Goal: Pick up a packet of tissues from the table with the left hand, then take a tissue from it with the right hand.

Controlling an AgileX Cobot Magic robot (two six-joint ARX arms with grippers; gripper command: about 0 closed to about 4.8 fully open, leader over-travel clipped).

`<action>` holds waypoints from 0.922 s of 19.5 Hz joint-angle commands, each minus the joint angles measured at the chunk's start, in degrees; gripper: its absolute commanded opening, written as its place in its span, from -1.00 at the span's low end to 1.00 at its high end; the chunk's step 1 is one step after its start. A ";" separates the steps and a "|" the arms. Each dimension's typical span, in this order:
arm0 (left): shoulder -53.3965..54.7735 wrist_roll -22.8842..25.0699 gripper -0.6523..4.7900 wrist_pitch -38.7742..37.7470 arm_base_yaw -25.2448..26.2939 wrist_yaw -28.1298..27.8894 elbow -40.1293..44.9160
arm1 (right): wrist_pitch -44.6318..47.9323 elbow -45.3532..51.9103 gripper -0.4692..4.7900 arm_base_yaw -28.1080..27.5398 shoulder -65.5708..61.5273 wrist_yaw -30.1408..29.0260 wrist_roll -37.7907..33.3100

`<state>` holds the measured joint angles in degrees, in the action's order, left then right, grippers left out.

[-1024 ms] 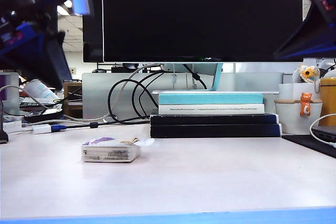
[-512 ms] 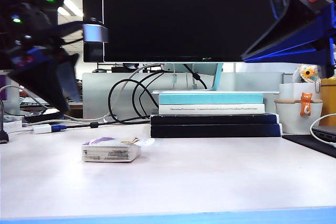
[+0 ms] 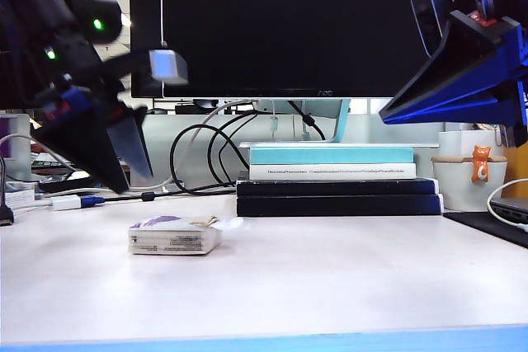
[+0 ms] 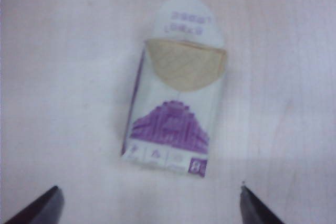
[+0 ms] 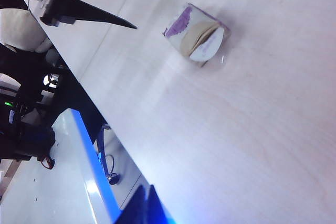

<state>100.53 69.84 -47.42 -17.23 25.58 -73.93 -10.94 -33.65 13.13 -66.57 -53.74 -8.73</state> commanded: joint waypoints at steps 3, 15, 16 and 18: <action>3.28 -0.17 1.00 1.07 -0.09 2.95 -0.13 | -0.04 -0.24 -0.84 0.11 0.15 -0.44 0.17; 8.52 -5.33 1.00 7.08 -0.13 5.68 -0.15 | 0.13 -0.24 -0.84 0.13 0.15 0.04 0.22; 8.55 -5.38 1.00 7.15 -0.13 6.27 -0.13 | 0.28 -0.24 -0.84 0.13 0.15 0.11 0.22; 8.76 -5.35 1.00 7.10 -0.13 6.54 -0.13 | 0.48 -0.24 -0.84 0.13 0.13 0.22 0.22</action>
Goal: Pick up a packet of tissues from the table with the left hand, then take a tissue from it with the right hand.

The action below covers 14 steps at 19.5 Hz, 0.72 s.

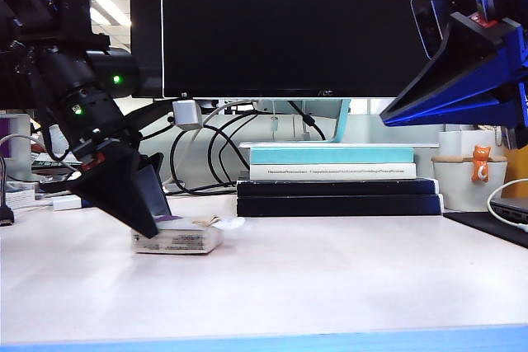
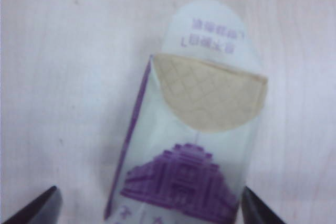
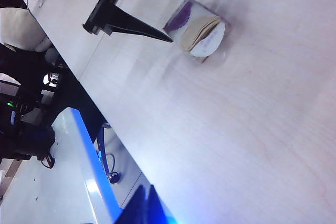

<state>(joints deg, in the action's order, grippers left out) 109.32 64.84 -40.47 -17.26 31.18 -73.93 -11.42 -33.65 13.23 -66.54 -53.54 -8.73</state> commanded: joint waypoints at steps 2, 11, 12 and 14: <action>0.33 -0.35 1.00 -0.66 -0.13 1.11 -0.13 | 1.01 -0.24 -0.84 0.02 0.00 0.04 0.22; 1.05 0.57 0.57 0.24 -2.97 1.38 -0.11 | 1.38 -0.24 -0.84 0.02 -0.63 1.57 0.20; 1.16 0.98 0.57 0.44 -3.52 0.61 -0.11 | 1.38 -0.24 -0.84 0.02 -0.63 1.57 0.20; 1.62 1.20 0.56 0.98 -4.87 -2.08 -0.11 | 1.36 -0.24 -0.84 0.02 -0.66 1.57 0.20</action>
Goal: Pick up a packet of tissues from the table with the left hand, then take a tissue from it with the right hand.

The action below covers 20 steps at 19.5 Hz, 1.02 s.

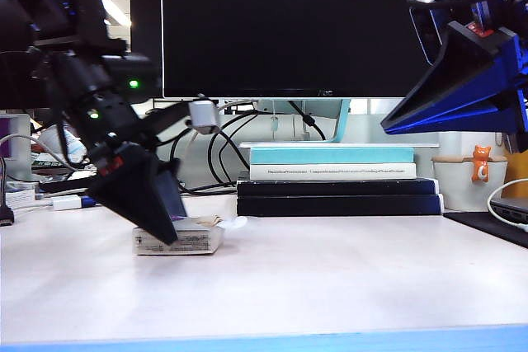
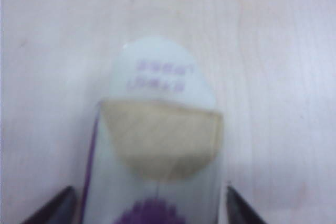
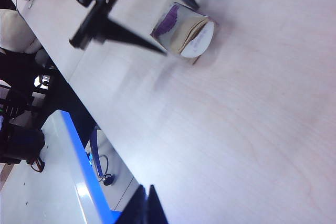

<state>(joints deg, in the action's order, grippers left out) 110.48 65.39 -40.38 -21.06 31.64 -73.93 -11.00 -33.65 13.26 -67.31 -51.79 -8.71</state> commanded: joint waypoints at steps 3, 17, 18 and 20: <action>0.63 0.61 0.47 1.07 -1.79 -3.32 -0.11 | 0.79 -0.24 -0.84 0.00 0.11 -0.17 0.17; 0.72 -1.73 0.64 0.00 2.91 -1.01 0.33 | -0.33 -0.09 -0.84 0.00 0.11 -0.17 0.17; 0.85 -2.62 0.64 0.76 3.61 2.95 0.70 | -0.33 -0.09 -0.84 0.00 0.11 -0.17 0.17; 1.01 -2.89 0.64 2.89 4.11 8.72 2.14 | -0.33 -0.09 -0.84 0.00 0.11 -0.15 0.17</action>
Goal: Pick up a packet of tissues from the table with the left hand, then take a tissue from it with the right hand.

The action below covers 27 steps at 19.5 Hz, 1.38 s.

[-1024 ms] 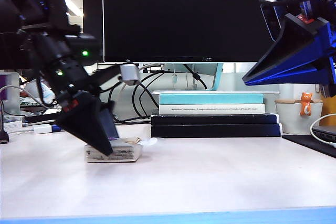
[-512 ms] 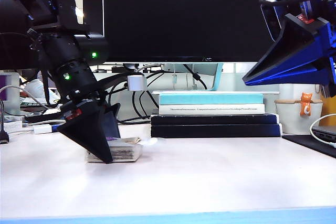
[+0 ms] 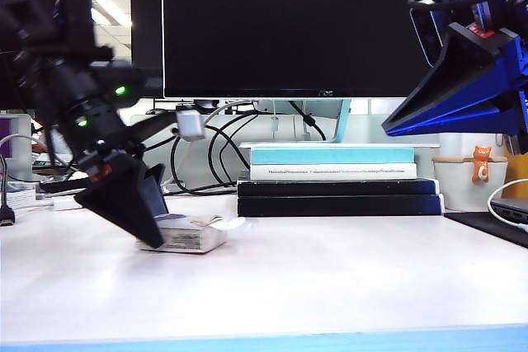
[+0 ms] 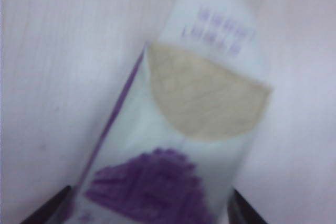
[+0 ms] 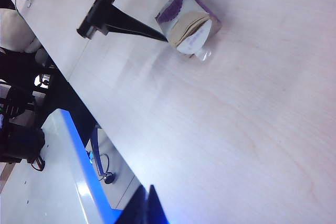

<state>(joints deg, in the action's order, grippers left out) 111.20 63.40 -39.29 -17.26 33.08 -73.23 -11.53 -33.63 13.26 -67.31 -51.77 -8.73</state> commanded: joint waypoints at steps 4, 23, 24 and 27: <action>1.75 3.93 0.64 10.08 0.31 13.97 8.74 | 0.15 -0.11 -0.84 0.00 0.07 0.87 0.22; 7.02 2.36 0.10 16.57 5.22 22.23 9.92 | -0.76 -0.07 -0.84 0.00 -0.22 2.23 0.20; 7.13 2.34 -0.03 16.57 5.22 22.23 9.92 | -0.76 -0.07 -0.84 0.00 -0.22 2.23 0.20; 6.64 1.16 -0.03 16.44 5.22 23.45 9.88 | -0.46 -0.07 -0.84 0.00 -0.22 3.37 0.20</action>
<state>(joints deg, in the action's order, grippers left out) 117.38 65.78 -20.58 -11.90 59.79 -63.94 -12.80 -33.63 13.26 -67.66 -49.01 -8.71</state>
